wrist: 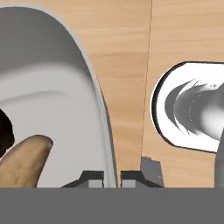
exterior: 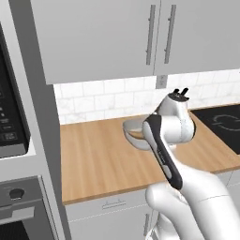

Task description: Take the meat container that has the steak and place it on the second highest rack of the freezer. Then take the vegetable container that has the bell pepper and sweet potato and place it on the highest rack of the freezer.

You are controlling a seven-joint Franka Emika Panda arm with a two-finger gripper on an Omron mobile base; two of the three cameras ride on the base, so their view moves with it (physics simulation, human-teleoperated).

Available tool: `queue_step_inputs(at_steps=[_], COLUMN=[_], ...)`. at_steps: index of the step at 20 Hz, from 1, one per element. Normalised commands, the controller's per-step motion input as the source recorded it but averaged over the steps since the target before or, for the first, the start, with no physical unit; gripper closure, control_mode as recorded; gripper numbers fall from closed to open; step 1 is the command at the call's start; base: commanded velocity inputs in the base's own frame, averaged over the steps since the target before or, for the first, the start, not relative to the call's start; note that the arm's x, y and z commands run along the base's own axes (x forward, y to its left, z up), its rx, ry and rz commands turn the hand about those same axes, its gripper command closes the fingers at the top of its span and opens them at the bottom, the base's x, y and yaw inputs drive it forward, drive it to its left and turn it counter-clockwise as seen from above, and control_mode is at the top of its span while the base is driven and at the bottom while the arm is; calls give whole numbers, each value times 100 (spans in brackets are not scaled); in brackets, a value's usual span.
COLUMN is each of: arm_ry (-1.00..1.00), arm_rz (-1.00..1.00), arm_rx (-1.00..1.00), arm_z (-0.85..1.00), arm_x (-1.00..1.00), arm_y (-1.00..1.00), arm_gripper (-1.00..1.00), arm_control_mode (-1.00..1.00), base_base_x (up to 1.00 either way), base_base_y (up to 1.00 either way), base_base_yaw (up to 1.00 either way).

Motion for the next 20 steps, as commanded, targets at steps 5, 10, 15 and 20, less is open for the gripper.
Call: queue_step_inputs(at_steps=[5,10,15,20], arm_ry=[0,4,13,4], arm_rz=[-21,-3,-6,-1], arm_rx=[6,6,0,0], arm_z=[74,64,59,12], arm_x=[-44,-30,-27,-16], arm_y=[0,0,0,-15], arm_gripper=[100,100,100,100], arm_control_mode=[-100,-100,-100,-100], base_base_x=[0,0,0,0], base_base_y=[0,0,0,0], base_base_yaw=[0,0,0,0])
